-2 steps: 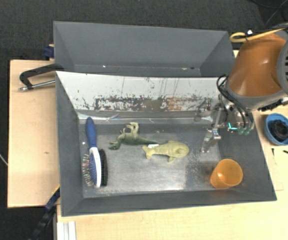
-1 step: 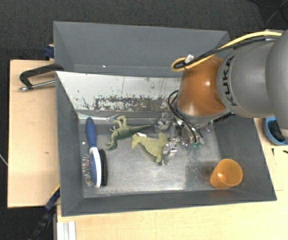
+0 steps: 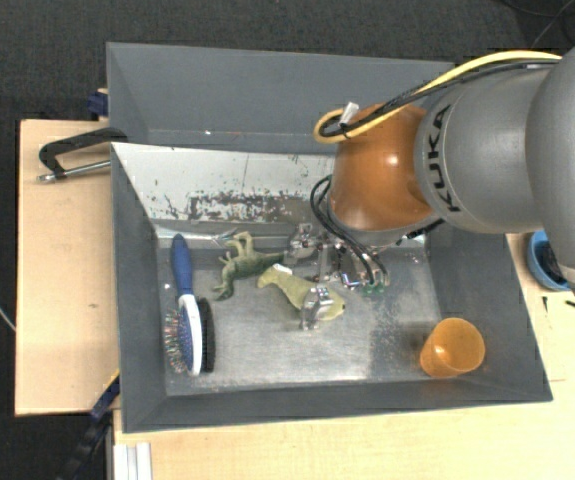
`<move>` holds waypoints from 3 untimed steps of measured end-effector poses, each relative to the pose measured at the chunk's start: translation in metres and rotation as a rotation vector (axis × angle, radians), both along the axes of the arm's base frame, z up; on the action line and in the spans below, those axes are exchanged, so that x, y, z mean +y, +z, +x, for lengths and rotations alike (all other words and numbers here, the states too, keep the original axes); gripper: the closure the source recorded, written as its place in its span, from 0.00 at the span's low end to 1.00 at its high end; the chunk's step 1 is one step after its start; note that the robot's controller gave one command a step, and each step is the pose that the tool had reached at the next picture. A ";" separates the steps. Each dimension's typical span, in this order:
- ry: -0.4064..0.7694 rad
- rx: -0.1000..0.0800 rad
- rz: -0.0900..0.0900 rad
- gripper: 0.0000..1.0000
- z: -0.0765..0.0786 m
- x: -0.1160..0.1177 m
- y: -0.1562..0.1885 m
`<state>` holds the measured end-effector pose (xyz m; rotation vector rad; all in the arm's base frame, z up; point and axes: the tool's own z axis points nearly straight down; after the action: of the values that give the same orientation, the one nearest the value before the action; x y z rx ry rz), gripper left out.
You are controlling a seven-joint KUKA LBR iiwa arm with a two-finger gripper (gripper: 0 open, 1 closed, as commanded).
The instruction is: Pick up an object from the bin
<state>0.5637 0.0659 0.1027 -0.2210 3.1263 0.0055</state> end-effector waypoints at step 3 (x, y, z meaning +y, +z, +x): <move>-0.279 0.005 -0.002 0.00 -0.011 -0.006 -0.029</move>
Offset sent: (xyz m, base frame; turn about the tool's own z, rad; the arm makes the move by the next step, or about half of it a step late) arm -0.0058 -0.0427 0.0046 0.1679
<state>0.5525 0.0595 0.0733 0.2161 3.1310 0.0009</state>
